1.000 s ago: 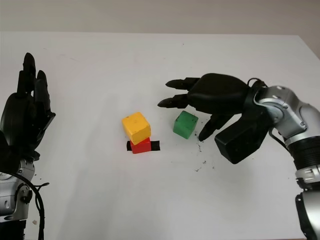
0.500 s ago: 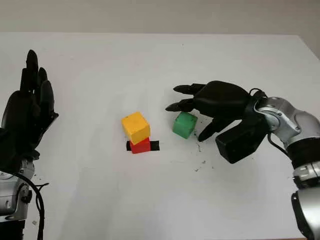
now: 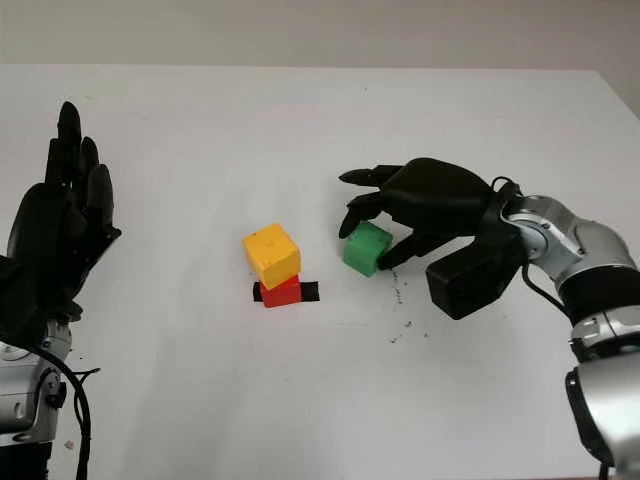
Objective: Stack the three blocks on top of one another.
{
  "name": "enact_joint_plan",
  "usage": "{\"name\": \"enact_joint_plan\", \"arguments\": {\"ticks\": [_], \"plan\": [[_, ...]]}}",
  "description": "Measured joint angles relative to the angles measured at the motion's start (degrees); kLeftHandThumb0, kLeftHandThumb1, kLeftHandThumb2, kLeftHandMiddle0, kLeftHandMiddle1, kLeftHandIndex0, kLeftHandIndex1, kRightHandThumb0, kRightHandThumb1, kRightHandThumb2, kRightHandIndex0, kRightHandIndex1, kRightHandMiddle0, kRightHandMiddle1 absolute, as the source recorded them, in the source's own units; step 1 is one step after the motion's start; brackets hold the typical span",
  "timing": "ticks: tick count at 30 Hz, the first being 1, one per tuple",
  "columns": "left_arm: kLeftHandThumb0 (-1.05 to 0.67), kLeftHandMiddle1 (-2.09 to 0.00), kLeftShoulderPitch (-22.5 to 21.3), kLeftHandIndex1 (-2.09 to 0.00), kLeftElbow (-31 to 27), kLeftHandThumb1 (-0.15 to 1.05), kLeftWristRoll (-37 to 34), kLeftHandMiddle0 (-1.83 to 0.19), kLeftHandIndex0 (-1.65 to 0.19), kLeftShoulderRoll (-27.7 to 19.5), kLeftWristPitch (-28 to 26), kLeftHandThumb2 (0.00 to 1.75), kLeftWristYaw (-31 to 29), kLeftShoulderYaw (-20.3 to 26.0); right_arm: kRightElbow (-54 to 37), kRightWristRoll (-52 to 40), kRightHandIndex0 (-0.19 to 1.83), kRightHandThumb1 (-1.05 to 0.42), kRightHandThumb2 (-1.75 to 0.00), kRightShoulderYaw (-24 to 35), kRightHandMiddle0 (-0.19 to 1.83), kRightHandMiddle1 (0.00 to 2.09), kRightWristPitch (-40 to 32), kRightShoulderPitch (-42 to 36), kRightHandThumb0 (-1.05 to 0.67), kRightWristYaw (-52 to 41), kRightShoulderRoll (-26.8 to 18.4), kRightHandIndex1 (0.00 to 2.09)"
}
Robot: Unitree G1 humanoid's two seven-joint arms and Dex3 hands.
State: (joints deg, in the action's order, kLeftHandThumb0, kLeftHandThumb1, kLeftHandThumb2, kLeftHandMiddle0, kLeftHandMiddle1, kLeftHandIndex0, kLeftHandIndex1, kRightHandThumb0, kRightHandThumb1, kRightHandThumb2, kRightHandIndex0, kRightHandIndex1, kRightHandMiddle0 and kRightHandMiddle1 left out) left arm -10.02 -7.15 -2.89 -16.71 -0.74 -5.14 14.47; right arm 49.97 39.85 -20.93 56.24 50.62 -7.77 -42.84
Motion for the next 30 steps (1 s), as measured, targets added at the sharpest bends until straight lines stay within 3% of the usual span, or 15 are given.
{"name": "enact_joint_plan", "arguments": {"ticks": [11, 18, 26, 30], "plan": [[-0.73, -0.06, 0.6, 0.0, 0.0, 1.05, 2.1, 0.15, 0.19, 0.0, 1.8, 0.63, 0.6, -0.7, 0.5, 0.3, 0.35, -0.94, -0.05, -0.6, 0.45, 1.3, 1.1, 1.2, -0.38, 1.3, 0.1, 0.08], [-0.72, -0.05, 0.7, 0.0, 0.2, 1.05, 2.1, 0.15, 0.19, 0.0, 2.3, 0.62, 0.5, -0.6, -2.6, -9.0, 0.35, -0.93, -0.05, 1.2, 0.47, 1.22, -5.1, 3.3, -0.39, -11.9, 0.1, 0.06], [-0.73, -0.05, 0.5, -0.03, 1.6, 1.05, 2.8, 0.14, 0.17, -0.1, 3.4, 0.63, 0.7, -0.9, -8.6, -16.3, 0.41, -0.89, -0.05, 3.3, 0.61, 1.11, -11.9, 12.7, -0.4, -24.7, 0.3, 0.07], [-0.73, -0.05, 0.0, -0.03, 1.7, 1.05, 2.6, 0.16, 0.18, 0.0, 3.3, 0.66, 0.7, -1.1, -9.9, -20.8, 0.45, -0.86, -0.05, 3.4, 0.67, 1.09, -17.2, 17.3, -0.4, -34.2, 2.5, 0.08]]}}
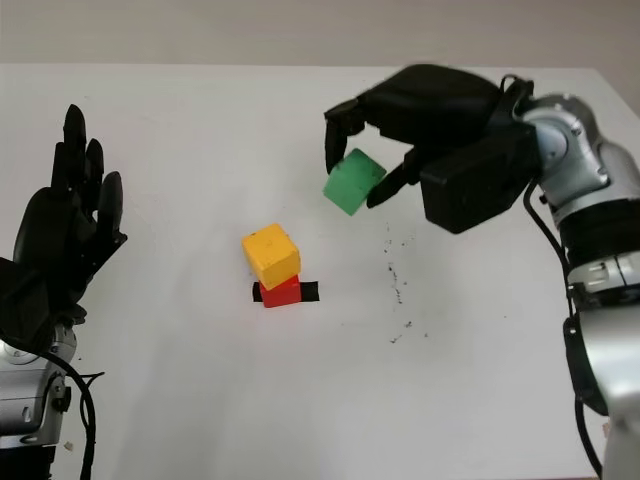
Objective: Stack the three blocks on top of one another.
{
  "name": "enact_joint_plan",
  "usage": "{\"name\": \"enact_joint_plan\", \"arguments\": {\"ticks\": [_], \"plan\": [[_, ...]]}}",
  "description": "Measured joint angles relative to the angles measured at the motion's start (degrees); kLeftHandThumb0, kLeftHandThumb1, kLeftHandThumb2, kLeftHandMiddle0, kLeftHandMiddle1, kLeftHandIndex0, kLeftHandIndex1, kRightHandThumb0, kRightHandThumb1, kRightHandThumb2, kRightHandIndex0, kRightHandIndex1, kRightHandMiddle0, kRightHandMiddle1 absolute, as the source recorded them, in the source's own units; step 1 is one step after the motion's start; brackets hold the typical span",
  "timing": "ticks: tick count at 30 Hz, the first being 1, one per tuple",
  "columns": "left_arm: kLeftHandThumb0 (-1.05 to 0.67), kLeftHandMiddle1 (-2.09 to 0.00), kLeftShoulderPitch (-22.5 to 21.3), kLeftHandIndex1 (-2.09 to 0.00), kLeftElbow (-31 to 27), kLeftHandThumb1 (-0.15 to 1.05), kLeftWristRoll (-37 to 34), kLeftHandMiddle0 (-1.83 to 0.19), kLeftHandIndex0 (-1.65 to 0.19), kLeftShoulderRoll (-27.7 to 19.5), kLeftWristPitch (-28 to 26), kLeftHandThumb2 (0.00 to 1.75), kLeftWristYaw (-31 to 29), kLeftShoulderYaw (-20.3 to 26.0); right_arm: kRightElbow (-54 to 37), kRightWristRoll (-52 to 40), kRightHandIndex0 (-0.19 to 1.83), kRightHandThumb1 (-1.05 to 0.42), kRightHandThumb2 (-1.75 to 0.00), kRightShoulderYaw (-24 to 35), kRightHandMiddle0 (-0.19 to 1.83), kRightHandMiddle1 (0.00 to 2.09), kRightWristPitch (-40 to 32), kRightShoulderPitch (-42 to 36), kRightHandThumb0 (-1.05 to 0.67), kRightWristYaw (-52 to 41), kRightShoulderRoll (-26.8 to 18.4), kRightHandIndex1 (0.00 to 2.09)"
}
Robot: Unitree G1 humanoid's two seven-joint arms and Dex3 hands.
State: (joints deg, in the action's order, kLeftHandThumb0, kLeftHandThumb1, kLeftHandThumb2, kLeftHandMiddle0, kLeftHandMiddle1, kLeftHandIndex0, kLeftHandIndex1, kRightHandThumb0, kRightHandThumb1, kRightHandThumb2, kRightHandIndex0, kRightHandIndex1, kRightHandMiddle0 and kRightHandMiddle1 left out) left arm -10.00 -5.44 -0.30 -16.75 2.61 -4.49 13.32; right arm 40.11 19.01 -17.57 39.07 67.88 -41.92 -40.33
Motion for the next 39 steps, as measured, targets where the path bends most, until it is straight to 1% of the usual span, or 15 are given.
{"name": "enact_joint_plan", "arguments": {"ticks": [2, 5, 10, 16, 24, 28, 32, 39], "plan": [[-0.74, -0.05, -0.5, -0.03, 0.0, 1.05, 0.0, 0.16, 0.18, 0.0, 0.0, 0.67, 0.2, -0.5, -0.3, -1.8, 0.45, -0.85, -0.05, 0.2, 0.66, 1.11, -2.3, 2.0, -0.39, -3.0, 1.2, 0.08], [-0.75, -0.05, -0.7, -0.03, 0.0, 1.05, 0.0, 0.16, 0.19, 0.6, -0.3, 0.68, 0.7, -0.8, -0.9, -5.0, 0.45, -0.85, -0.05, 0.7, 0.62, 1.19, -7.4, 4.0, -0.37, -7.5, 3.2, 0.07], [-0.76, -0.05, -0.7, 0.0, 0.0, 1.05, -0.3, 0.16, 0.19, 1.3, -0.8, 0.68, 1.1, -0.8, -3.6, -6.9, 0.46, -0.86, -0.06, 0.9, 0.6, 1.26, -17.1, 5.4, -0.42, -12.7, 5.6, 0.07], [-0.77, -0.05, -0.7, 0.0, 0.0, 1.05, -0.9, 0.17, 0.19, 1.8, -1.3, 0.67, 1.5, -0.7, -9.5, -6.9, 0.39, -0.91, -0.06, 0.7, 0.46, 1.44, -23.1, 5.5, -0.45, -16.1, 7.5, 0.04], [-0.79, -0.05, -0.7, 0.0, -0.2, 1.05, -0.5, 0.17, 0.19, 2.5, -2.7, 0.67, 2.3, -1.1, -16.5, -6.3, 0.33, -0.93, -0.06, 0.0, 0.34, 1.54, -29.7, 3.1, -0.4, -17.5, 8.5, 0.03], [-0.79, -0.05, -0.7, 0.0, -0.6, 1.05, -0.5, 0.17, 0.19, 2.6, -3.0, 0.66, 2.6, -1.2, -17.1, -6.2, 0.32, -0.93, -0.06, -0.5, 0.33, 1.56, -30.6, 1.6, -0.42, -17.9, 8.9, 0.03], [-0.79, -0.05, -0.7, 0.0, -0.6, 1.05, -0.5, 0.17, 0.19, 2.9, -3.0, 0.66, 2.6, -1.3, -17.1, -5.7, 0.32, -0.93, -0.05, -0.9, 0.37, 1.52, -28.4, 1.2, -0.43, -17.4, 9.6, 0.04], [-0.8, -0.05, -0.7, 0.0, -1.3, 1.05, 0.1, 0.17, 0.19, 3.5, -3.2, 0.67, 3.2, -1.7, -17.1, -5.6, 0.29, -0.93, -0.06, -1.8, 0.37, 1.51, -28.3, -0.5, -0.43, -17.4, 11.0, 0.03]]}}
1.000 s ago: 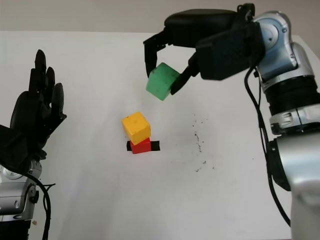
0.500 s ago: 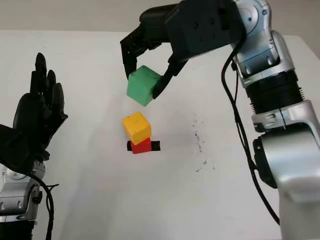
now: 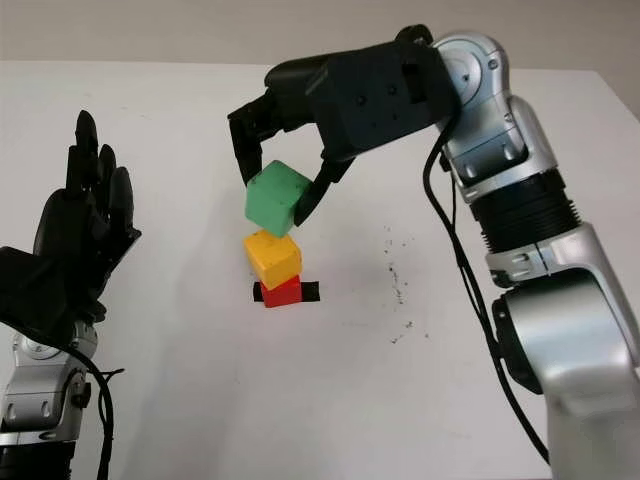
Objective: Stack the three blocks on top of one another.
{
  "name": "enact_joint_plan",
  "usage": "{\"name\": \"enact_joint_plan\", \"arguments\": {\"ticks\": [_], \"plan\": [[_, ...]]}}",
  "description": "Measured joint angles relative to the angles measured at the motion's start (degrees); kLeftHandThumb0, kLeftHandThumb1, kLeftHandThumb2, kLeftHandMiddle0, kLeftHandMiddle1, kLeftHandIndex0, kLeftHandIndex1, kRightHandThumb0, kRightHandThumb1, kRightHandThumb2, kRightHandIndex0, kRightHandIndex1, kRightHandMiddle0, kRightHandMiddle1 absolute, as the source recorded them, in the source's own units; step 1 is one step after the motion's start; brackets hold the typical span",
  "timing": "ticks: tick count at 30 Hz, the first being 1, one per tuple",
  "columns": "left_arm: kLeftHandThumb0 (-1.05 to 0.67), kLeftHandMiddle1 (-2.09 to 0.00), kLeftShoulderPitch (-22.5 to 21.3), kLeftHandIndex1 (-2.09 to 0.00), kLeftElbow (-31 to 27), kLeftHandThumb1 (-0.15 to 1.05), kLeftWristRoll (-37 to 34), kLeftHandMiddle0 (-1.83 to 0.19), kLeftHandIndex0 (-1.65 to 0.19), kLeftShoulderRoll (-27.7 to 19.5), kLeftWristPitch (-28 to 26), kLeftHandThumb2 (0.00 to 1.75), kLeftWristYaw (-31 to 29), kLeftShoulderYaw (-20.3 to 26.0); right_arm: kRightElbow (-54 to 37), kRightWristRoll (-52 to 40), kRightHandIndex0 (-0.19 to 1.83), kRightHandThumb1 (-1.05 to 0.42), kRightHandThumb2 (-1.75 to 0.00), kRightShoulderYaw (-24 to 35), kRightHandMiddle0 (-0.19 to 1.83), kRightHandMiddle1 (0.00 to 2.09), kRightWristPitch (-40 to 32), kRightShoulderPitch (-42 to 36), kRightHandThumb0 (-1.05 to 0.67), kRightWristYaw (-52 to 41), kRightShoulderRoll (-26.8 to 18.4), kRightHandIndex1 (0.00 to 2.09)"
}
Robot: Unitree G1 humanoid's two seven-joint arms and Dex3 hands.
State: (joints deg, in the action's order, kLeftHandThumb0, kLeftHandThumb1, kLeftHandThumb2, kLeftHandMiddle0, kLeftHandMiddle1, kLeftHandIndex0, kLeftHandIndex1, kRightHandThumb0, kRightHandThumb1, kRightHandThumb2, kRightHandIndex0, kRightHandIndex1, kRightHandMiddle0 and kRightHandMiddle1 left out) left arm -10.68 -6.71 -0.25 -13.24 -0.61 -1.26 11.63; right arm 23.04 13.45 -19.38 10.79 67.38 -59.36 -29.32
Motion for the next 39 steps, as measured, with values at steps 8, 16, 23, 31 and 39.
{"name": "enact_joint_plan", "arguments": {"ticks": [8, 16, 23, 31, 39], "plan": [[-0.79, -0.05, 0.2, 0.0, -0.4, 1.05, 0.0, 0.16, 0.19, 0.2, -0.1, 0.66, 0.4, -0.1, 1.0, 0.0, 0.29, -0.94, -0.06, -0.6, 0.37, 1.51, 0.6, -0.4, -0.44, 0.0, 1.1, 0.04], [-0.78, -0.05, 0.2, 0.0, -0.4, 1.05, 0.0, 0.17, 0.19, 0.2, 0.1, 0.65, 0.4, -0.1, 1.5, 0.0, 0.29, -0.93, -0.05, -0.8, 0.37, 1.54, 0.2, -0.4, -0.43, -0.1, 2.0, 0.04], [-0.78, -0.06, 0.5, 0.0, -0.4, 1.05, 0.0, 0.16, 0.19, 0.2, 0.1, 0.65, 0.4, -0.1, 1.9, 0.0, 0.29, -0.92, -0.05, -0.8, 0.37, 1.55, -0.1, -0.4, -0.42, -0.4, 2.2, 0.05], [-0.77, -0.05, 1.1, 0.0, -0.4, 1.05, 0.0, 0.17, 0.19, 0.2, 0.2, 0.65, 0.5, -0.1, 2.1, 0.4, 0.28, -0.92, -0.05, -0.9, 0.39, 1.53, 1.9, -1.2, -0.42, 0.2, 2.2, 0.04], [-0.77, -0.05, 1.1, 0.0, -0.4, 1.05, 0.0, 0.17, 0.19, 0.2, 0.3, 0.65, 0.5, -0.1, 2.5, 0.9, 0.27, -0.92, -0.05, -0.9, 0.4, 1.5, 4.2, -1.3, -0.41, 0.2, 2.2, 0.04]]}}
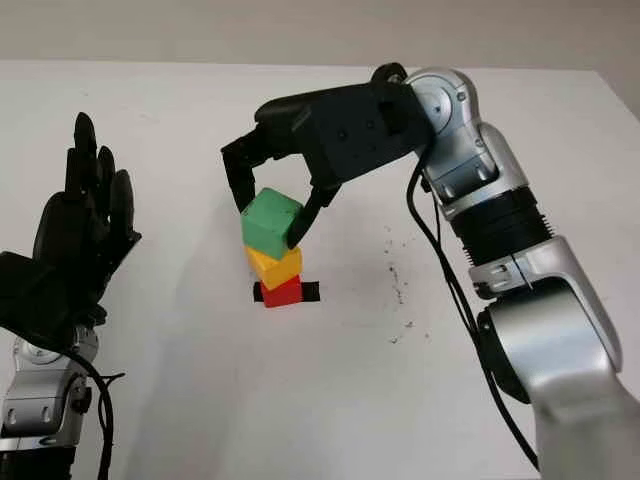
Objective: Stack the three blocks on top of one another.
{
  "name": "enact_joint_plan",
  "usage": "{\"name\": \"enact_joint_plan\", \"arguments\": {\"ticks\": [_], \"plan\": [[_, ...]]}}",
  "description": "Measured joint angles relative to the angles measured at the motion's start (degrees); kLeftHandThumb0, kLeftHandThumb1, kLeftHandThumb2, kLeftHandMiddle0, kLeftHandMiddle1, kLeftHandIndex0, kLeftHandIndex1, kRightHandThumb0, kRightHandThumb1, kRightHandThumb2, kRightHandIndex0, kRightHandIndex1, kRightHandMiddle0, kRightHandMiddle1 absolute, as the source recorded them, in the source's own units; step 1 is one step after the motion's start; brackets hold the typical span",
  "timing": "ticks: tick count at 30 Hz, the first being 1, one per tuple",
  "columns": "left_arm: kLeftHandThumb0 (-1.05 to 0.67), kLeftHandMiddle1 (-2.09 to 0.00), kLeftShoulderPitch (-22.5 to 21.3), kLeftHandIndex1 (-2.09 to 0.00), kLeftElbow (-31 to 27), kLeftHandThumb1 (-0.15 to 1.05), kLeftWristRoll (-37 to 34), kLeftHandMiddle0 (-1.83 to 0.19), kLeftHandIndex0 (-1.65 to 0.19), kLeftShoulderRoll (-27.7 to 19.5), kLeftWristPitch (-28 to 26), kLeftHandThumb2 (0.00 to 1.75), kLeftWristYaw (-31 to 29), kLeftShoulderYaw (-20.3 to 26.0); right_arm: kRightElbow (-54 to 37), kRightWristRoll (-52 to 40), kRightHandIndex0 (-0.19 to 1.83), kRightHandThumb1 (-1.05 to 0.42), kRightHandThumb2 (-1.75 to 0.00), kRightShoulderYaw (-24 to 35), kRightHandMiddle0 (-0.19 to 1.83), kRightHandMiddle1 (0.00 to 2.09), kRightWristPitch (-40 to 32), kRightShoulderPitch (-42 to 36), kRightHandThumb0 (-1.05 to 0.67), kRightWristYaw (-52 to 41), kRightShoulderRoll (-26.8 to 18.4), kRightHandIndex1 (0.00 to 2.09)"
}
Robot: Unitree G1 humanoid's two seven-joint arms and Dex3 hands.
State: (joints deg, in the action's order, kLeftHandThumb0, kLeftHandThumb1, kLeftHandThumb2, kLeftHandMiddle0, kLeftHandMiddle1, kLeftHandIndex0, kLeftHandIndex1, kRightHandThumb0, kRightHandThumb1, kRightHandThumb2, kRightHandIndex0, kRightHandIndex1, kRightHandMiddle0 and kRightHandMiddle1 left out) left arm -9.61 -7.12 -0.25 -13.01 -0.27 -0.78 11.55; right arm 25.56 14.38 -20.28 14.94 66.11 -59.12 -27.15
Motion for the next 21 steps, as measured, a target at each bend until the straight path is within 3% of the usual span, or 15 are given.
{"name": "enact_joint_plan", "arguments": {"ticks": [6, 8, 13, 21], "plan": [[-0.77, -0.05, 0.0, 0.0, 0.0, 1.05, 0.1, 0.17, 0.19, 0.0, 0.1, 0.65, 0.0, 0.0, 0.6, 0.1, 0.25, -0.92, -0.05, 0.0, 0.37, 1.47, 0.4, 0.0, -0.43, 0.0, 0.0, 0.04], [-0.77, -0.05, 0.0, 0.0, 0.0, 1.05, 0.1, 0.17, 0.19, 0.0, 0.1, 0.65, 0.0, 0.0, 0.7, 0.1, 0.24, -0.91, -0.05, 0.0, 0.26, 1.33, 0.4, 0.0, -0.45, -0.3, 0.0, 0.04], [-0.77, -0.06, 0.0, 0.0, 0.0, 1.05, 0.0, 0.17, 0.19, 0.0, 0.1, 0.65, 0.0, 0.0, 0.8, 0.3, 0.14, -0.87, -0.05, 0.0, 0.12, 0.76, 0.4, -0.2, -0.54, -0.6, -0.1, 0.02], [-0.77, -0.05, 0.1, -0.01, 0.0, 1.05, -0.3, 0.17, 0.19, 0.0, 0.0, 0.65, 0.0, 0.0, 0.7, 0.3, -0.06, -0.89, -0.06, 0.0, 0.01, 0.32, 0.3, -0.2, -0.65, -2.1, -0.2, 0.0]]}}
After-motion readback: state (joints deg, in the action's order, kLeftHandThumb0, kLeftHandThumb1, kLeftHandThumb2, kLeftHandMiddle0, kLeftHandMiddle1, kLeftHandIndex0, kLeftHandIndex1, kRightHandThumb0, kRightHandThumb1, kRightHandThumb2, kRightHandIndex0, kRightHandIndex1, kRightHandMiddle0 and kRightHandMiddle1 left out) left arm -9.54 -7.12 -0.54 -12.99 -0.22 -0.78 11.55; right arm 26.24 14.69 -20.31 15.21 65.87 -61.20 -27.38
